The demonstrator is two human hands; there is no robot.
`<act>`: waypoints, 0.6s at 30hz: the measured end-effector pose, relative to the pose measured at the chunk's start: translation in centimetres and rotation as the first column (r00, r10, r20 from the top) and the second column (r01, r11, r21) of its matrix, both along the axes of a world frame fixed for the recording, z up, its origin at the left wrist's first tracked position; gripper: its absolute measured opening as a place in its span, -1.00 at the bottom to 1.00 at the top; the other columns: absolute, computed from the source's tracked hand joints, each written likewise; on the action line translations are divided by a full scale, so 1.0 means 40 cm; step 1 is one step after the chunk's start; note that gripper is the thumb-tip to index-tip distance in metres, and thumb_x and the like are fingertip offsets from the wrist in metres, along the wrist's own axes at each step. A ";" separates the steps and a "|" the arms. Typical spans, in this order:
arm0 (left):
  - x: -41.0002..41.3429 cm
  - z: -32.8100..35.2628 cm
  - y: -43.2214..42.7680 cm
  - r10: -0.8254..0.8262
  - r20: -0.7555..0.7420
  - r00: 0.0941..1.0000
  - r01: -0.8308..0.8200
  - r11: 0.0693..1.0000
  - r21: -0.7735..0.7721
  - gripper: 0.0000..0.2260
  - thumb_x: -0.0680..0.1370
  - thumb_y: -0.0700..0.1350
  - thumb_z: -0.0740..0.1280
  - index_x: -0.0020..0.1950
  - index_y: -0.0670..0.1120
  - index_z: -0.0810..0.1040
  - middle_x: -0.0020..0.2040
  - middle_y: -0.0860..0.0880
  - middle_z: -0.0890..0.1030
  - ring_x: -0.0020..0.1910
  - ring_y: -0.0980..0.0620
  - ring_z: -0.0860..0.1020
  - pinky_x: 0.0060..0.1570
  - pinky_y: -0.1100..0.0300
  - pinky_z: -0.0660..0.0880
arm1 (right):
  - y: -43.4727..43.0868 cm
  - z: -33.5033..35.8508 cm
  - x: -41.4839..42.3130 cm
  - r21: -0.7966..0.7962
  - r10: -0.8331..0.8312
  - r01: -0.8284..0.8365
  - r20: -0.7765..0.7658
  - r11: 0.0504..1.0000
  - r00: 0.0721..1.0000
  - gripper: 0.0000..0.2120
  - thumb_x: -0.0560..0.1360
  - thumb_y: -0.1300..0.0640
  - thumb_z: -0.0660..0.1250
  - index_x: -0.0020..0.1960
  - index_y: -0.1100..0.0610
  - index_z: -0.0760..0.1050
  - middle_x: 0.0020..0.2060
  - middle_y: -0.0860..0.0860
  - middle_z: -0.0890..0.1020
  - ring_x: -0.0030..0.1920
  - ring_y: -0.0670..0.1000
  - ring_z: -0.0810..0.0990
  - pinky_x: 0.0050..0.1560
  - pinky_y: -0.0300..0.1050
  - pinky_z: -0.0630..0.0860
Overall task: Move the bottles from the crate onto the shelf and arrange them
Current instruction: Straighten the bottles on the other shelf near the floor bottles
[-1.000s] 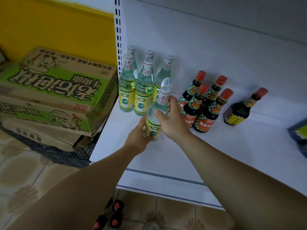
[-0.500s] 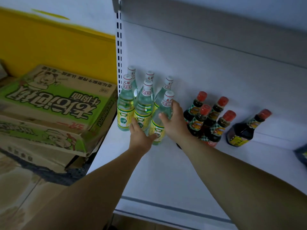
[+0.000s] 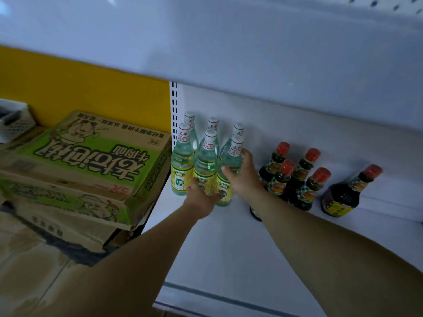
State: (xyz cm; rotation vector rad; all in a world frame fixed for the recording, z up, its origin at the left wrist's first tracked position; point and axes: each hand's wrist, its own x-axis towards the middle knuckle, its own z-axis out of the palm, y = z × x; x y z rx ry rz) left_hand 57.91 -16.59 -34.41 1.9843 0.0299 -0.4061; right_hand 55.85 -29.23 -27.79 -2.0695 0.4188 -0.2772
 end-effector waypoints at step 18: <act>-0.284 0.257 0.533 -0.533 -0.114 0.839 0.539 0.778 0.323 -0.13 0.36 0.27 0.39 0.54 0.11 0.03 0.53 0.05 0.17 0.42 -0.01 0.31 0.34 0.01 0.36 | 0.292 0.180 -0.422 -0.216 0.145 -0.250 -0.408 0.944 0.901 -0.26 0.53 -0.20 0.26 0.56 0.04 0.04 0.54 0.01 0.11 0.50 0.04 0.17 0.32 -0.20 0.18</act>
